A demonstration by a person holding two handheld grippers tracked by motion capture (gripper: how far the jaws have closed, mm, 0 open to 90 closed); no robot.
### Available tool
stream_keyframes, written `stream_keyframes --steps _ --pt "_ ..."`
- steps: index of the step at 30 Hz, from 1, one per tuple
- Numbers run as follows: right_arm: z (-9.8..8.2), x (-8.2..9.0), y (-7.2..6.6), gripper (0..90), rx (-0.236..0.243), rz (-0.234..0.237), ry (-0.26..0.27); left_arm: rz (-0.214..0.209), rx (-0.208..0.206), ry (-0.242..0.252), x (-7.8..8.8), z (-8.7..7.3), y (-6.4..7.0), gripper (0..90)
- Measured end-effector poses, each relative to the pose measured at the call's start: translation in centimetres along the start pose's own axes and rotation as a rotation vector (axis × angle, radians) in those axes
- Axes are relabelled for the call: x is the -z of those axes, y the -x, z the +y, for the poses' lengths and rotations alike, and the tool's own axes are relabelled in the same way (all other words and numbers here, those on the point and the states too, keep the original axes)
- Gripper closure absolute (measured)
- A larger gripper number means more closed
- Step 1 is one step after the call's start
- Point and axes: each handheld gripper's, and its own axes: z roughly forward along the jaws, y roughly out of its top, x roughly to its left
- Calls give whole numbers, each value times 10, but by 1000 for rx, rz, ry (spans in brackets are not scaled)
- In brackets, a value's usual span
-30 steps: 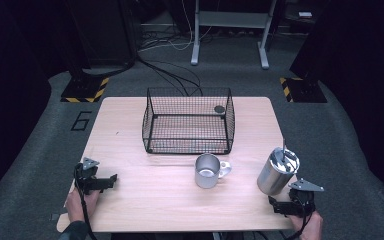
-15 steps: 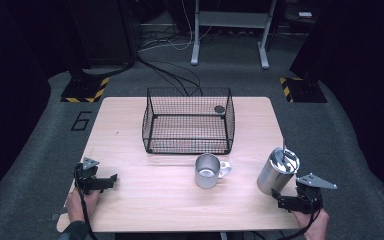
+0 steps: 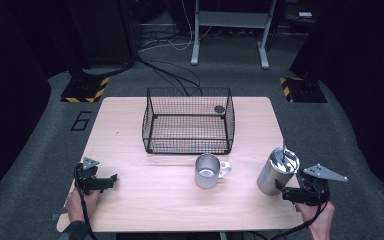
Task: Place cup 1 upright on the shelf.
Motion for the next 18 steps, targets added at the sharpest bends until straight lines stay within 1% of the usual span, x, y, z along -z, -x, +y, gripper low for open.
stream_keyframes --steps 4,9,11,18 --pt "12 0 -1 0 24 -2 1 0 0 0 0 0 0 1" --pt "22 -2 0 0 41 -3 -17 0 0 0 0 0 0 1" --pt "25 -3 2 0 38 2 -21 0 0 0 0 0 0 1" --pt "38 -7 2 0 57 4 -49 0 0 0 0 0 0 1"
